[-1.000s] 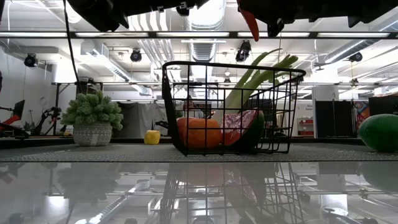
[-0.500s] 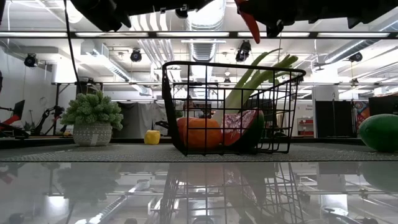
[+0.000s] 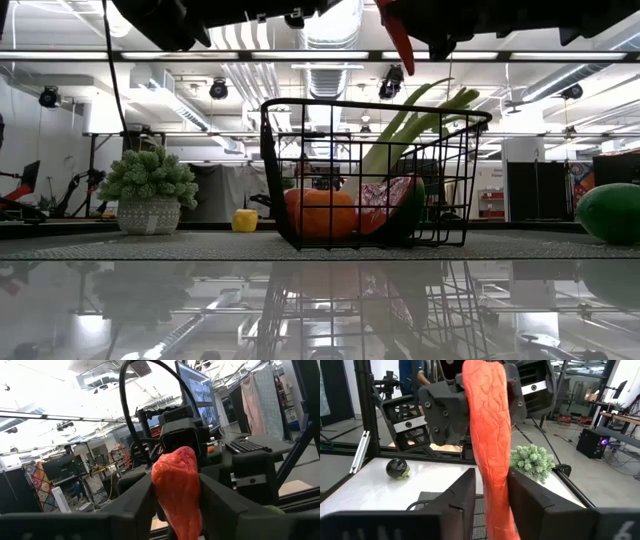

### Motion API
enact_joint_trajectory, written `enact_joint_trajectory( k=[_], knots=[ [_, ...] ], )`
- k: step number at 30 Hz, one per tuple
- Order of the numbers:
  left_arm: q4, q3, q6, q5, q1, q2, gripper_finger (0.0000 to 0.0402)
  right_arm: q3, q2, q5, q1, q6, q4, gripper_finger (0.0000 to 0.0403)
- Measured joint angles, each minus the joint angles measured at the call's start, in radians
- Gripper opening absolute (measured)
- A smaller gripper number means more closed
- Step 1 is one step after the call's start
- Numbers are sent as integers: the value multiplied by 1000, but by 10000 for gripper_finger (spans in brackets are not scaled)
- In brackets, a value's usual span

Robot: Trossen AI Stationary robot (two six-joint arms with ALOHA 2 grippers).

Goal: Build produce basket
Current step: Put the carrot into the wire basket

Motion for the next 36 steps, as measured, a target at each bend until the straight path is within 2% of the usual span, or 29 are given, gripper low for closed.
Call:
enact_joint_trajectory(
  k=[4,8,13,18,25,36],
  knots=[
    [-2,-6,0,0,0,0,99,0,0,0,0,9,0,144],
    [-54,-7,0,-15,0,-1,94,0,-11,0,0,44,-8,182],
    [-230,-16,-18,-76,-4,-27,92,0,-62,1,0,75,-87,210],
    [-483,-23,-150,-216,-7,-94,92,0,-122,1,0,119,-149,216],
    [-755,-26,-279,-224,-7,-129,91,0,-147,1,0,123,-180,215],
    [-786,-16,-331,-193,-27,-134,91,0,-133,1,0,123,-183,215]
  ],
)
